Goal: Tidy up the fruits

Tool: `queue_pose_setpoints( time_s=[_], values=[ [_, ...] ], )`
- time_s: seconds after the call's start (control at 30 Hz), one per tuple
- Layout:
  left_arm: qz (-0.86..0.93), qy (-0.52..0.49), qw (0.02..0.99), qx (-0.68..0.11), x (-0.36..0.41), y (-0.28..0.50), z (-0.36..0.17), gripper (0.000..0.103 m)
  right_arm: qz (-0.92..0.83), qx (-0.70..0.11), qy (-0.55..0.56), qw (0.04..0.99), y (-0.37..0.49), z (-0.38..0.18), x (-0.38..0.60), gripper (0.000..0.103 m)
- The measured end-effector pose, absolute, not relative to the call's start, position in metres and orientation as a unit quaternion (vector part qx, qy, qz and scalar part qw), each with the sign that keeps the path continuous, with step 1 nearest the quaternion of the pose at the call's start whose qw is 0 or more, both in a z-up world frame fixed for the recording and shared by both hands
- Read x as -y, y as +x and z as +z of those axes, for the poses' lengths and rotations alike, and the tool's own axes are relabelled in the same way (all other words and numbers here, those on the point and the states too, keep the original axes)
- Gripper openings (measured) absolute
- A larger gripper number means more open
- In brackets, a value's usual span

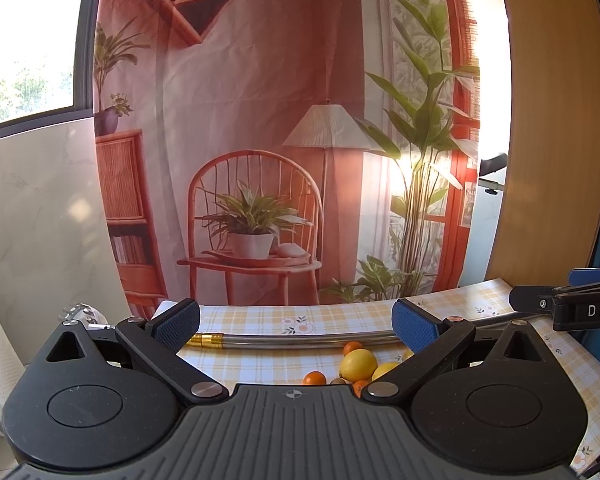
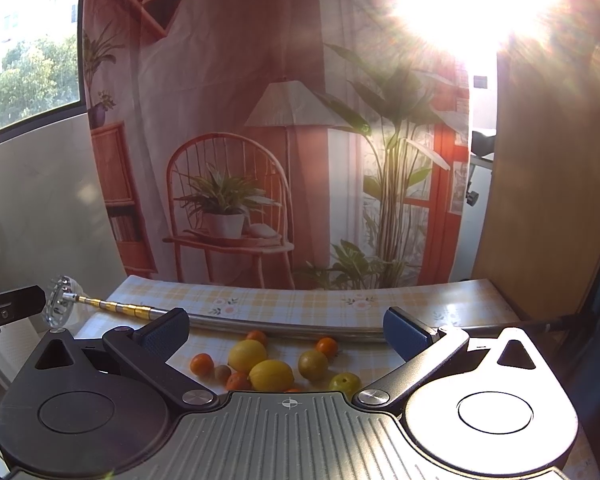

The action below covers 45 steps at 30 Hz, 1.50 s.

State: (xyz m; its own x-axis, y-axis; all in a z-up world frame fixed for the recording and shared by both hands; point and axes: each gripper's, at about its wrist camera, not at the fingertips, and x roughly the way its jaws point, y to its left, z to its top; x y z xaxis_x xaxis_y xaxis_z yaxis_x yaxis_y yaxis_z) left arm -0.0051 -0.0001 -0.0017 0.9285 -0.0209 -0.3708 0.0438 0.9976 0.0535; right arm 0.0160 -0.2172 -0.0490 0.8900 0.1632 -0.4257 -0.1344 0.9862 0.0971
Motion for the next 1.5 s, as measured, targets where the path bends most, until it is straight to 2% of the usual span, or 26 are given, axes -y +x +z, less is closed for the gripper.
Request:
queue_pose_setpoints(
  time_s=[1.5],
  values=[
    [-0.012, 0.019, 0.98, -0.199, 0.0013, -0.0044, -0.0028, 0.103, 0.079, -0.22, 0.037, 0.971, 0.0136, -0.0502, 0.218, 0.103]
  ],
)
